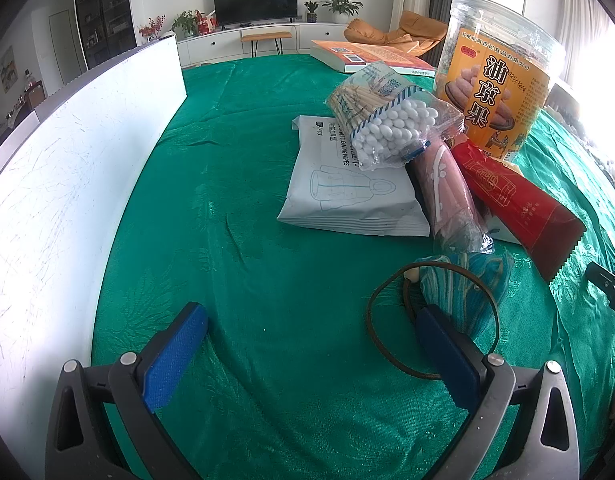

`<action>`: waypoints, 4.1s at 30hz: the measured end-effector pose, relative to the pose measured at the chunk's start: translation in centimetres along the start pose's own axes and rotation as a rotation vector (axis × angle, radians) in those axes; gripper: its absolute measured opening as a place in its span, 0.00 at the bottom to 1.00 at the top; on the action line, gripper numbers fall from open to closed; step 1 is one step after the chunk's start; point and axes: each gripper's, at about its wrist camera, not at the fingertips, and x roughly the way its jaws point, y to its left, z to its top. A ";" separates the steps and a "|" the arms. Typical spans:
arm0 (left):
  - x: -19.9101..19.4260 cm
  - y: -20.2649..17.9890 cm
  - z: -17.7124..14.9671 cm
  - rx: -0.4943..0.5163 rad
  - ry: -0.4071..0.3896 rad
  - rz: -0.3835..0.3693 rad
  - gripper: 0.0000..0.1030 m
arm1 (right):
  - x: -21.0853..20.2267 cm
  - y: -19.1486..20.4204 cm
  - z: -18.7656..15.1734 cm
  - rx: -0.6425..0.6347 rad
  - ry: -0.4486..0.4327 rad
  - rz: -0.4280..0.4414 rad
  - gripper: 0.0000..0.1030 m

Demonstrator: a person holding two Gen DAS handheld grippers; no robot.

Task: Organize soft objects

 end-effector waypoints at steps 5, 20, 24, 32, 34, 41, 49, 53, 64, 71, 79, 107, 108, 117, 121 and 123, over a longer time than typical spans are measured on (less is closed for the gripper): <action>0.0 0.0 0.0 0.000 0.000 0.000 1.00 | 0.0 0.1 0.0 0.001 0.000 0.000 0.88; 0.0 0.0 0.0 0.001 0.001 0.000 1.00 | -0.1 0.1 0.0 0.001 0.000 0.000 0.88; 0.0 0.0 0.0 0.000 0.001 0.000 1.00 | -0.1 0.1 0.0 0.001 0.000 0.000 0.88; 0.0 0.0 0.0 0.000 0.001 -0.001 1.00 | -0.1 0.1 0.0 0.001 0.000 0.000 0.88; 0.0 0.0 0.0 0.000 0.001 -0.001 1.00 | -0.1 0.2 0.0 0.001 0.000 0.000 0.88; 0.0 0.0 0.0 0.000 0.001 -0.001 1.00 | -0.1 0.1 0.1 0.001 0.000 0.000 0.88; 0.0 0.0 0.0 0.000 0.001 -0.001 1.00 | -0.1 0.2 0.0 0.001 0.000 0.000 0.88; 0.0 0.0 0.0 0.000 0.001 -0.001 1.00 | -0.1 0.2 0.1 0.000 0.000 0.000 0.88; 0.0 0.0 0.0 0.000 0.002 -0.002 1.00 | -0.1 0.2 0.1 0.000 0.000 0.000 0.88; 0.0 0.0 0.0 0.000 0.002 -0.002 1.00 | -0.1 0.2 0.1 0.001 0.000 0.001 0.88; 0.0 0.0 0.0 0.000 0.002 -0.002 1.00 | -0.1 0.3 0.1 0.000 0.000 0.000 0.88; 0.0 0.0 0.0 0.001 0.003 -0.002 1.00 | -0.1 0.3 0.2 0.000 0.000 0.000 0.88; 0.0 0.0 0.0 0.001 0.003 -0.002 1.00 | -0.1 0.3 0.2 0.000 0.000 0.000 0.88; -3.1 1.0 2.9 -0.041 -0.050 -0.061 1.00 | -0.1 0.3 0.2 0.000 0.000 0.000 0.88; -3.9 1.0 8.0 -0.067 -0.087 -0.123 1.00 | -0.1 0.3 0.2 0.000 0.000 0.000 0.88; -2.4 0.8 10.9 -0.101 -0.032 -0.145 1.00 | -0.1 0.2 0.3 0.000 0.000 0.001 0.88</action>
